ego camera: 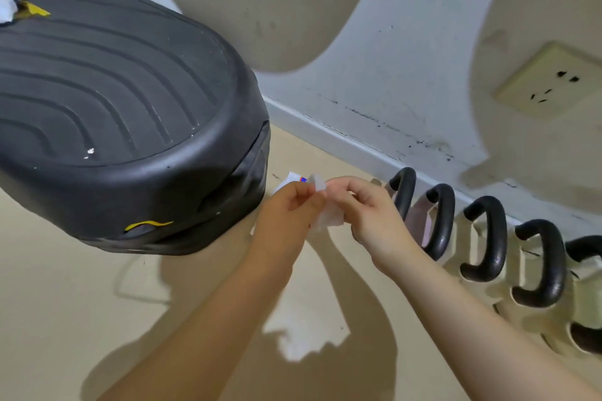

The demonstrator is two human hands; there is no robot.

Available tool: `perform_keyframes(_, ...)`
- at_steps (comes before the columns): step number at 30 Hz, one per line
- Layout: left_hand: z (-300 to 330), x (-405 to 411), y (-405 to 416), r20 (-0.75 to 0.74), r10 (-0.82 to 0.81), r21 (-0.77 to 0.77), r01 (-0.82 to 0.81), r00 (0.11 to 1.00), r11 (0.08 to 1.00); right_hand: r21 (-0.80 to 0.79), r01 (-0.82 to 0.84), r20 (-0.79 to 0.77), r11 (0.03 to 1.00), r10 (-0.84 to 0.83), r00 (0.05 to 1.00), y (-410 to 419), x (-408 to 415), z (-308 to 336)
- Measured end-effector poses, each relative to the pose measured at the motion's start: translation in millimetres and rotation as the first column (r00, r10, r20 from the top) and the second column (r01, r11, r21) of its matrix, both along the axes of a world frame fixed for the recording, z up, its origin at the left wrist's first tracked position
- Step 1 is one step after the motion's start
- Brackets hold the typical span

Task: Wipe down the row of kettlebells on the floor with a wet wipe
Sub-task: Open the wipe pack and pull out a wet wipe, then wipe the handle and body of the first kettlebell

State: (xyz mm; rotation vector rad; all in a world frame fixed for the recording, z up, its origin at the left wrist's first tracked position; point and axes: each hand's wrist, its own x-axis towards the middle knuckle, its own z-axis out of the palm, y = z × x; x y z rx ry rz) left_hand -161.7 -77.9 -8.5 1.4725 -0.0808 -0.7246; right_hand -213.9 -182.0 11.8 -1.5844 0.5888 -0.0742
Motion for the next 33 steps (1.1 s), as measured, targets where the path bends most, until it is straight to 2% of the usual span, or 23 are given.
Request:
perform_keyframes(3, -14.9, 0.0, -3.1, 0.015, -0.009, 0.017, 0.009, 1.000, 1.000, -0.087, -0.003, -0.042, 0.996, 0.000, 0.999, -11.1, -1.6, -17.4)
perform_keyframes(4, -25.0, 2.1, -3.8, 0.026, 0.003, 0.063, -0.004, 1.000, 0.998, -0.120, 0.026, -0.075, 0.992, -0.035, 0.997, -17.2, -0.9, -24.7)
perform_keyframes(6, -58.2, 10.3, -3.6, 0.080, 0.033, 0.253, -0.052, 0.996, 0.966, -0.175, 0.085, -0.129, 0.981, -0.108, 0.986, -29.3, 2.0, -39.7)
perform_keyframes(9, -123.0, 23.6, 2.0, 0.117, -0.092, 0.603, 0.003, 0.989, 0.798, -0.196, 0.080, -0.184, 0.977, -0.116, 0.976, -41.8, 8.1, -54.4)
perform_keyframes(11, -157.8, 30.1, 2.7, 0.159, -0.199, 0.746, 0.014, 0.967, 0.666, -0.177, 0.068, -0.205, 0.982, -0.104, 0.973, -46.1, 11.6, -64.9)
perform_keyframes(14, -188.3, 36.2, -6.2, 0.198, -0.299, 0.850, -0.012, 0.933, 0.527, -0.237, 0.028, -0.270, 0.971, -0.093, 0.958, -54.9, 15.0, -81.8)
perform_keyframes(17, -197.1, 39.2, -19.2, 0.222, -0.295, 0.910, -0.089, 0.929, 0.405, -0.233, -0.011, -0.313, 0.972, -0.065, 0.948, -65.0, 17.2, -96.4)
perform_keyframes(19, -198.8, 39.1, -24.0, 0.216, -0.288, 0.926, -0.103, 0.933, 0.363, -0.236, 0.000, -0.322, 0.972, -0.078, 0.944, -68.8, 18.2, -102.6)
perform_keyframes(20, -200.0, 39.2, -24.4, 0.172, -0.291, 0.927, -0.054, 0.941, 0.371, -0.246, 0.006, -0.330, 0.969, -0.090, 0.940, -69.0, 18.2, -104.5)
perform_keyframes(21, -199.7, 39.1, -23.6, 0.123, -0.273, 0.907, 0.004, 0.954, 0.422, -0.255, 0.014, -0.339, 0.967, -0.103, 0.935, -68.8, 18.2, -106.5)
perform_keyframes(22, -198.6, 37.6, -21.5, 0.068, -0.231, 0.854, 0.063, 0.970, 0.516, -0.262, 0.025, -0.350, 0.965, -0.119, 0.929, -67.5, 18.5, -107.7)
perform_keyframes(24, -185.8, 32.8, -15.7, -0.080, -0.111, 0.638, 0.137, 0.991, 0.758, -0.267, 0.052, -0.372, 0.962, -0.152, 0.916, -63.3, 20.0, -106.8)
perform_keyframes(26, -161.2, 25.8, -12.1, -0.161, -0.003, 0.387, 0.066, 0.987, 0.920, -0.303, 0.091, -0.369, 0.949, -0.205, 0.906, -56.9, 24.1, -101.7)
perform_keyframes(29, -117.0, 22.8, -7.7, -0.134, 0.090, 0.114, -0.075, 0.987, 0.991, -0.414, 0.131, -0.353, 0.901, -0.292, 0.889, -44.5, 30.7, -83.8)
perform_keyframes(31, -84.4, 24.3, -2.4, -0.077, 0.145, 0.022, -0.144, 0.986, 0.989, -0.298, 0.204, -0.248, 0.932, -0.282, 0.927, -31.0, 38.8, -63.1)
perform_keyframes(33, -53.4, 30.7, 7.7, -0.062, 0.152, -0.018, -0.154, 0.986, 0.988, -0.134, 0.198, -0.126, 0.971, -0.215, 0.969, -16.4, 50.9, -36.2)
